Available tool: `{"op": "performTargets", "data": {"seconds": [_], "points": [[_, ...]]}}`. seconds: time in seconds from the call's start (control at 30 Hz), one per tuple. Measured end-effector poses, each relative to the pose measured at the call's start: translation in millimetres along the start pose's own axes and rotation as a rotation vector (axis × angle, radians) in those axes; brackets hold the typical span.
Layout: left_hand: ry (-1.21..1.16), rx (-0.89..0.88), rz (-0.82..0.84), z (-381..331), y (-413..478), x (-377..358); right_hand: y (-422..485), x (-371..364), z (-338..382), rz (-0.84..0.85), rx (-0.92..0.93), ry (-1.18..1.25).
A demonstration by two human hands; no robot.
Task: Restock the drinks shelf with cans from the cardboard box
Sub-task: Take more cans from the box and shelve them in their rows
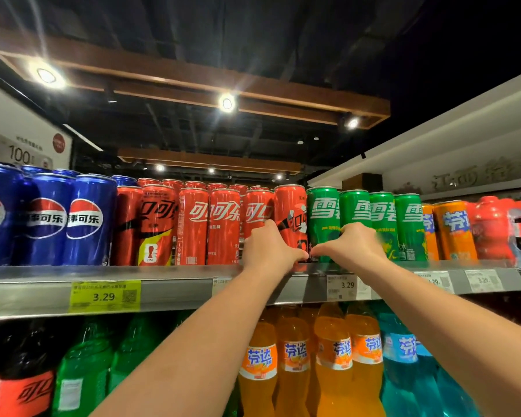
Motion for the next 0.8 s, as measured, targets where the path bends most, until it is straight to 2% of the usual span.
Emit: {"op": "performTargets", "data": {"seconds": [0.13,0.47,0.8], "points": [[-0.006,-0.003,-0.022,0,0,2,-2,7,2,-0.071,0.036,-0.006],[-0.058,-0.045,-0.019,-1,1,2,-7,6,2,-0.13,0.054,-0.064],[-0.034,-0.119,0.009,-11,-11,6,-22,18,5,-0.107,0.112,-0.106]]}}
Point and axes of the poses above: each hand's wrist, its own y-axis towards the middle knuckle, its own x-axis out of the back of the hand, z = x × y, the point moved 10 cm from there along y, towards the middle knuckle, and after that the axes turned 15 degrees about -z, right-handed, at the moved point
